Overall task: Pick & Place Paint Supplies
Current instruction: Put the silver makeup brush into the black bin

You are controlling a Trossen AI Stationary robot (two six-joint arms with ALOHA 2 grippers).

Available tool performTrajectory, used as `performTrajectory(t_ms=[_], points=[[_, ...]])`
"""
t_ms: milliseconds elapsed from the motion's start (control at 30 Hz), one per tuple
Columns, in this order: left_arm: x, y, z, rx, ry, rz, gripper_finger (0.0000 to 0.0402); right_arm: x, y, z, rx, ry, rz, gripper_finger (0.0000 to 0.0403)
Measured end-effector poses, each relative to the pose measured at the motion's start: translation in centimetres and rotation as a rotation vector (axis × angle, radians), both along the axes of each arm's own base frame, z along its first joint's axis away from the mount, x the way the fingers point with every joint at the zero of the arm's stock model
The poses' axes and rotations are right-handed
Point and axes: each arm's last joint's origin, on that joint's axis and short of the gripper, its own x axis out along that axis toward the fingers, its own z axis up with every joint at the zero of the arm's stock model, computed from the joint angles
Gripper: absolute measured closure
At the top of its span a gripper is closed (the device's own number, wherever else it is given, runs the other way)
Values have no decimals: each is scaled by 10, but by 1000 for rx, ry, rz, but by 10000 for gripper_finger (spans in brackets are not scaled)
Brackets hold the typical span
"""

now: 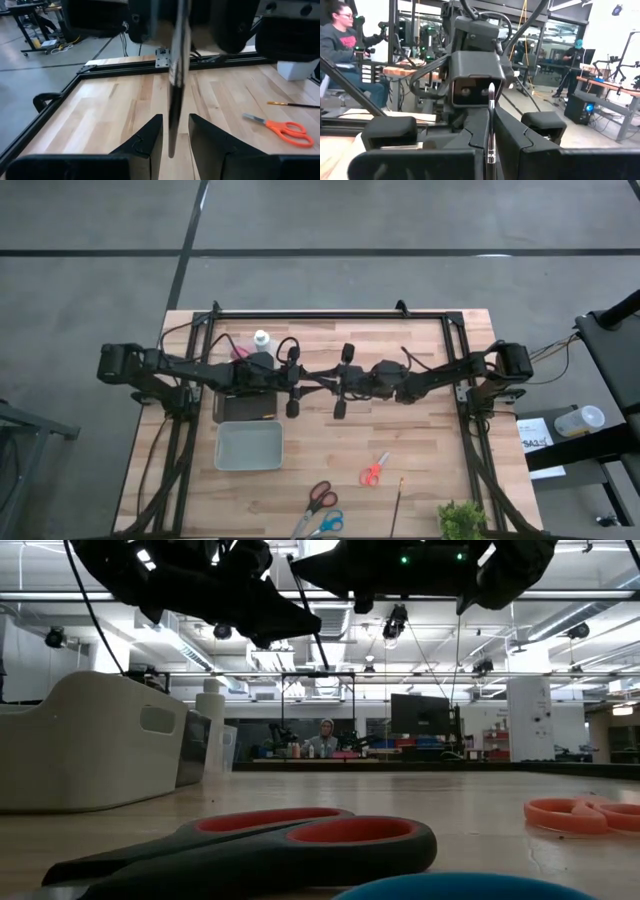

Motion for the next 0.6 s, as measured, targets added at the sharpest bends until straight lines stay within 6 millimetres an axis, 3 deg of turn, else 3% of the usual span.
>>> performTrajectory(t_ms=[433,600], points=[[0,0,0,-3,-1,-11,303,0,0,1,4,-5,2,383],[0,0,0,-3,0,-11,331,0,0,1,4,-5,3,383]])
